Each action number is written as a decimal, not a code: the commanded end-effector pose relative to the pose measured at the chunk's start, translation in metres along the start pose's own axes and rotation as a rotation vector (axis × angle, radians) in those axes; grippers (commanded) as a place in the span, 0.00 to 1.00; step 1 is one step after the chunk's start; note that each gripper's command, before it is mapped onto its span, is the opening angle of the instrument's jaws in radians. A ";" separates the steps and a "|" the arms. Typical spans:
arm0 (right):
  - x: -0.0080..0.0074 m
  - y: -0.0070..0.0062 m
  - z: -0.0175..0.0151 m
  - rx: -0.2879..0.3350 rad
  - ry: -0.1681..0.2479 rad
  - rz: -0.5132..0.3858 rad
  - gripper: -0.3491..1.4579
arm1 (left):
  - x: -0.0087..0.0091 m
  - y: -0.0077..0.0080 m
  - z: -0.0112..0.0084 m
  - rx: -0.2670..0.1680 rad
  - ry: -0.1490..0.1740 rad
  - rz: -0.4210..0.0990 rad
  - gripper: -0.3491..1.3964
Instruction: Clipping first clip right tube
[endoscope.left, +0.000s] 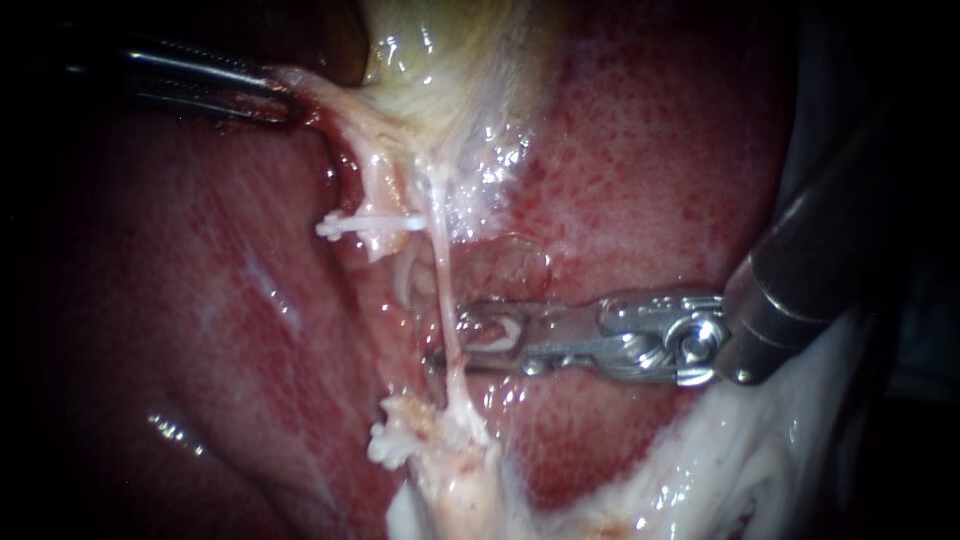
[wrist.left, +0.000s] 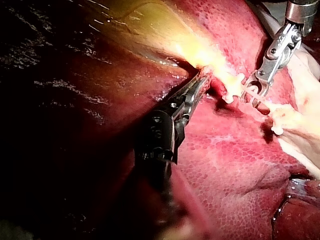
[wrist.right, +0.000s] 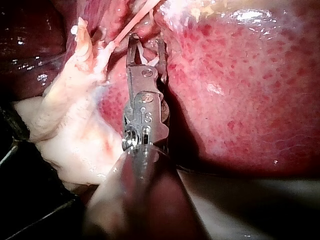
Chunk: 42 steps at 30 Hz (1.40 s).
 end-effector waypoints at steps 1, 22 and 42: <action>0.0000 0.0000 -0.0001 0.003 0.005 0.000 0.33 | 0.0000 0.0000 0.0000 0.001 0.000 0.000 0.00; 0.0002 0.0020 -0.0043 0.344 0.124 -0.045 0.47 | 0.0000 0.0000 -0.0001 0.000 0.000 0.001 0.00; 0.0003 0.0009 -0.0037 0.595 0.188 0.084 0.47 | 0.0000 0.0000 -0.0001 0.000 0.000 0.001 0.00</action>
